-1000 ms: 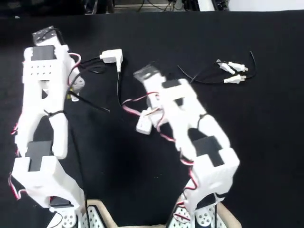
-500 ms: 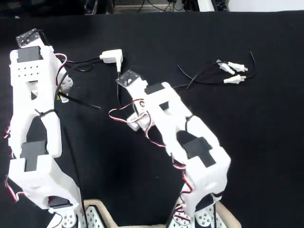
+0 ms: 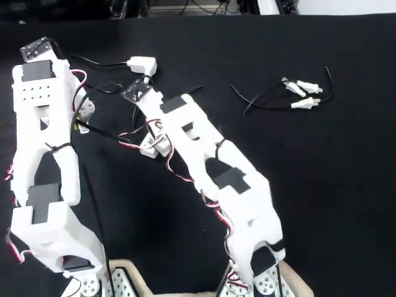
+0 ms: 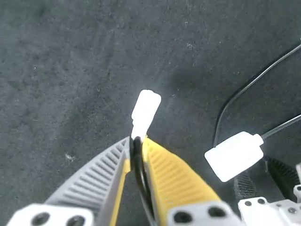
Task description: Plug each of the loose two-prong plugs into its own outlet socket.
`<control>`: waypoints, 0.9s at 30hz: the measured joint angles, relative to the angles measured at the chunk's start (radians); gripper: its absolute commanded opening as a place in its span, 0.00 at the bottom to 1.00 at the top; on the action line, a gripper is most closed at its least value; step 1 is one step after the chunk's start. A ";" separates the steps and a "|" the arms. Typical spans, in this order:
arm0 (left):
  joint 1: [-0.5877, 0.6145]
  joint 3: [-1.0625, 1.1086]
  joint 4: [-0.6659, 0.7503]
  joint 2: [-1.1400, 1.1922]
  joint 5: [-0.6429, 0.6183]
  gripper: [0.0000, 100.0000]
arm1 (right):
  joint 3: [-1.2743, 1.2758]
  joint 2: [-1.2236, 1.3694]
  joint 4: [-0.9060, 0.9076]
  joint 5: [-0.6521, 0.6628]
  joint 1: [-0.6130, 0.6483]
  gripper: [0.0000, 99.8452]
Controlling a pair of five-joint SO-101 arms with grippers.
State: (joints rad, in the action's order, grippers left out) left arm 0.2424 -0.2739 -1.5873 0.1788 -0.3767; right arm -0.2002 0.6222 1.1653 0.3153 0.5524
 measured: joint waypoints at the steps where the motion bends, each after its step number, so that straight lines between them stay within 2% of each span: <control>1: 0.000 0.000 0.000 0.000 0.000 0.03 | -0.015 0.003 0.018 0.000 0.000 0.12; 14: 0.006 0.000 0.000 0.000 0.000 0.03 | -0.040 0.008 0.284 0.002 0.040 0.12; 27: 0.084 -0.003 0.000 0.000 0.000 0.03 | 0.040 -0.011 0.075 0.000 0.100 0.12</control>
State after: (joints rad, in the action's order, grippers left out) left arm 0.3268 -0.2770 -1.5873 0.1788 -0.3767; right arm -0.1603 0.6114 1.2405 0.3153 0.6521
